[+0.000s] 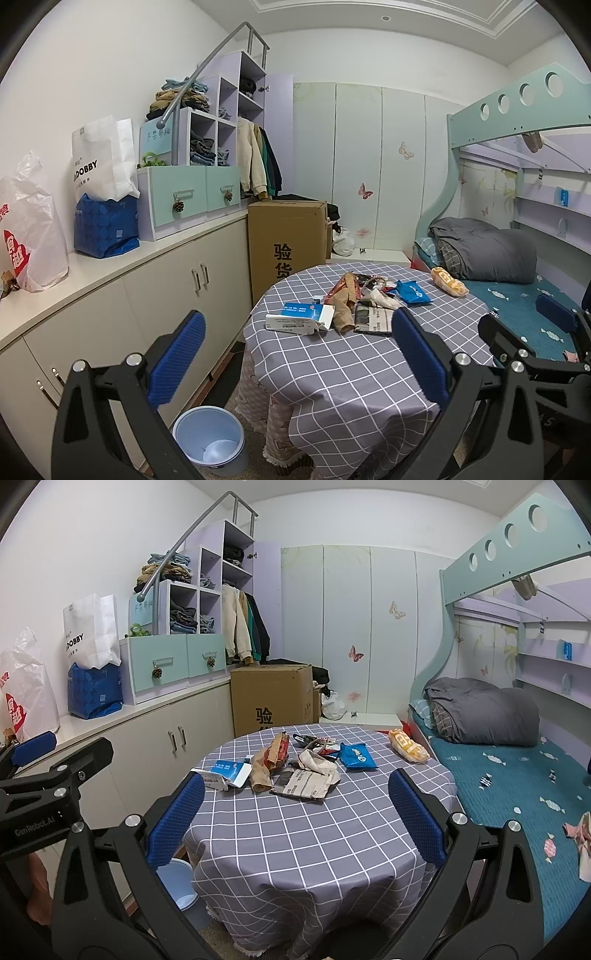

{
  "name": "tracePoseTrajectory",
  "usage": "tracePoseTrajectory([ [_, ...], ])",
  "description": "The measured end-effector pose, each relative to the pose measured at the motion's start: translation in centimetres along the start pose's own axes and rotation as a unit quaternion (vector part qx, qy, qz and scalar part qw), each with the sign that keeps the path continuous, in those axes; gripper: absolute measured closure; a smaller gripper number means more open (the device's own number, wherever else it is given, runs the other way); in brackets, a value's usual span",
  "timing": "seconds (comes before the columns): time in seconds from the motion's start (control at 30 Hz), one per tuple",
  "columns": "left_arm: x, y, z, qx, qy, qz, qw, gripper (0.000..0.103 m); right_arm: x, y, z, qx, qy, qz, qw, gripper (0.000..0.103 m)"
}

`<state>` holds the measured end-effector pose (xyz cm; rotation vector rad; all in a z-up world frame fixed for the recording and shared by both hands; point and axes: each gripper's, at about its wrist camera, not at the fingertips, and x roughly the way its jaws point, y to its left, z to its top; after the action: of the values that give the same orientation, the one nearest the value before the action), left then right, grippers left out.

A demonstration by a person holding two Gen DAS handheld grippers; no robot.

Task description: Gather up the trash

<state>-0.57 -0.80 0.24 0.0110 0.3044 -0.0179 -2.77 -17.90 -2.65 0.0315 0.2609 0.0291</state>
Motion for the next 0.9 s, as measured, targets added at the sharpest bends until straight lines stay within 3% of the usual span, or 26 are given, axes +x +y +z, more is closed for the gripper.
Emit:
tracePoseTrajectory([
  [0.9, -0.07, -0.16, -0.04, 0.001, -0.001, 0.000, 1.0000, 0.004, 0.11, -0.02, -0.38, -0.001, 0.000, 0.001, 1.000, 0.006],
])
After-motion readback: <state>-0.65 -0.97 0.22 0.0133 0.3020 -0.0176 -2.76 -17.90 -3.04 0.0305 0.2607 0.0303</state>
